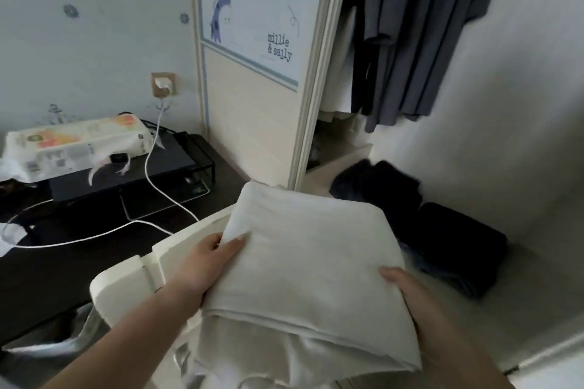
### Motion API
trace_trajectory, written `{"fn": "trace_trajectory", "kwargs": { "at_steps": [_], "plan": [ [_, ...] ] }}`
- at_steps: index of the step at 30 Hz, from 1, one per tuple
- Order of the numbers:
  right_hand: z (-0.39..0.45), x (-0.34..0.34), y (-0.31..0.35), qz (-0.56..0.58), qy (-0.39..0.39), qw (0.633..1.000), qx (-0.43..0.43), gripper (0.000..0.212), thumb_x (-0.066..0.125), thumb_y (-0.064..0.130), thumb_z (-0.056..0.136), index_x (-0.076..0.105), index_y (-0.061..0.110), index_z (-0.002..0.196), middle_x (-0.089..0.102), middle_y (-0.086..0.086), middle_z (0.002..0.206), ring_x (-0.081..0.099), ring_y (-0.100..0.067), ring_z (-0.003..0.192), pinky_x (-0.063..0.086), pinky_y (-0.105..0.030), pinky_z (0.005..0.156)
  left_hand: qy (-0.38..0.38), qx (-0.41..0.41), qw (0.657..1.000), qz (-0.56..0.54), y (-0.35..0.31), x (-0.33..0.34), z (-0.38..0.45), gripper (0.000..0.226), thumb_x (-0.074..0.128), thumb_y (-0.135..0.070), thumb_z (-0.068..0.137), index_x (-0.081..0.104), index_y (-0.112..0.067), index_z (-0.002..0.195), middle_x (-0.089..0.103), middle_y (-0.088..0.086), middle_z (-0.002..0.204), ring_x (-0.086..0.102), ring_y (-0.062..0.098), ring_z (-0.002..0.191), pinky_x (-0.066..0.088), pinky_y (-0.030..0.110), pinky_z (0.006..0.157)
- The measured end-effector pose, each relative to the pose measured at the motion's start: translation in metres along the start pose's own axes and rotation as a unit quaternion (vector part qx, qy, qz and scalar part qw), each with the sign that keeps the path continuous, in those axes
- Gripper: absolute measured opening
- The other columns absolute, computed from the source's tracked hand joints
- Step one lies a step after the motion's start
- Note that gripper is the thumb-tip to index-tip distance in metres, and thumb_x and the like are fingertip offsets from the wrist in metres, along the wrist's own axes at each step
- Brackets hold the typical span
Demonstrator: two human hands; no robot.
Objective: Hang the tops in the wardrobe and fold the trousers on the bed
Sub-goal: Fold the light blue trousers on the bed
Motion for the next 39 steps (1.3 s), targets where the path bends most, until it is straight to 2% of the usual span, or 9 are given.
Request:
{"fn": "trace_trajectory", "kwargs": {
  "at_steps": [4,8,11,15,20,23,27,30,39],
  "plan": [
    [0.039,-0.021,0.02,-0.006,-0.106,0.994,-0.015,0.021,0.058,0.031,0.087,0.065,0.015,0.099,0.073,-0.013,0.075,0.066,-0.032,0.076,0.047,-0.032,0.06,0.07,0.004,0.997,0.024,-0.017,0.042,0.078,0.036,0.071,-0.051,0.077,0.069,-0.024,0.101,0.075,-0.002,0.09,0.072,0.022,0.085,0.056,0.043,0.084],
    [0.068,-0.046,0.028,0.032,-0.177,0.984,-0.004,0.021,0.057,0.026,0.087,0.065,0.012,0.101,0.069,-0.018,0.087,0.062,-0.034,0.082,0.046,-0.034,0.068,0.132,-0.016,0.99,0.057,-0.036,0.092,0.143,0.04,0.073,-0.05,0.075,0.066,-0.023,0.105,0.075,-0.006,0.083,0.073,0.018,0.078,0.058,0.031,0.069],
    [0.083,-0.065,0.025,0.075,-0.222,0.972,-0.004,0.025,0.056,0.025,0.086,0.065,0.012,0.105,0.07,-0.02,0.091,0.063,-0.035,0.083,0.048,-0.035,0.07,0.168,-0.022,0.979,0.111,-0.04,0.13,0.178,0.046,0.071,-0.058,0.068,0.068,-0.027,0.101,0.075,-0.002,0.09,0.071,0.023,0.084,0.057,0.036,0.077],
    [0.104,-0.087,0.021,0.128,-0.237,0.963,0.013,0.035,0.051,0.024,0.085,0.062,0.008,0.115,0.066,-0.026,0.102,0.062,-0.041,0.095,0.046,-0.043,0.083,0.207,-0.033,0.97,0.12,-0.034,0.185,0.217,0.023,0.068,-0.037,0.085,0.07,-0.017,0.097,0.075,-0.003,0.077,0.072,0.016,0.069,0.056,0.024,0.059],
    [0.136,-0.125,0.031,0.179,-0.217,0.96,0.007,0.038,0.053,0.023,0.077,0.062,0.003,0.108,0.064,-0.018,0.073,0.063,-0.032,0.068,0.05,-0.035,0.066,0.251,-0.051,0.953,0.163,-0.029,0.256,0.263,0.026,0.066,-0.032,0.087,0.068,-0.012,0.104,0.071,0.009,0.099,0.068,0.029,0.091,0.053,0.046,0.091],
    [0.165,-0.159,0.042,0.203,-0.217,0.954,0.031,0.035,0.054,0.024,0.074,0.064,0.003,0.1,0.063,-0.019,0.068,0.065,-0.031,0.057,0.053,-0.033,0.054,0.28,-0.074,0.943,0.162,-0.024,0.303,0.289,0.026,0.066,-0.028,0.089,0.065,-0.011,0.108,0.071,0.007,0.1,0.067,0.028,0.092,0.053,0.044,0.091],
    [0.203,-0.204,0.056,0.185,-0.278,0.941,0.047,0.043,0.056,0.026,0.067,0.061,0.0,0.102,0.054,-0.022,0.081,0.058,-0.032,0.07,0.046,-0.037,0.07,0.296,-0.09,0.938,0.155,-0.018,0.363,0.321,0.029,0.064,-0.016,0.089,0.062,-0.01,0.118,0.07,0.009,0.104,0.067,0.027,0.092,0.055,0.038,0.08],
    [0.229,-0.241,0.068,0.156,-0.318,0.934,0.053,0.038,0.057,0.028,0.061,0.059,0.005,0.092,0.052,-0.018,0.076,0.054,-0.03,0.071,0.042,-0.038,0.072,0.317,-0.09,0.926,0.183,-0.013,0.411,0.343,0.036,0.06,-0.015,0.09,0.057,-0.01,0.126,0.066,0.013,0.116,0.063,0.031,0.102,0.051,0.046,0.093],
    [0.316,-0.37,0.095,0.064,-0.425,0.901,0.061,0.013,0.051,0.015,0.089,0.057,0.009,0.099,0.055,-0.01,0.068,0.053,-0.025,0.06,0.04,-0.027,0.055,0.373,-0.113,0.901,0.188,0.018,0.564,0.412,0.057,0.055,-0.001,0.088,0.043,-0.015,0.142,0.057,0.015,0.131,0.058,0.033,0.114,0.045,0.052,0.1]
  ]
}}
Point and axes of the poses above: each hand's wrist, its own z-axis towards the middle knuckle, its own x-axis out of the palm, y = z × x, the point moved 1 cm from there along z, towards the middle knuckle
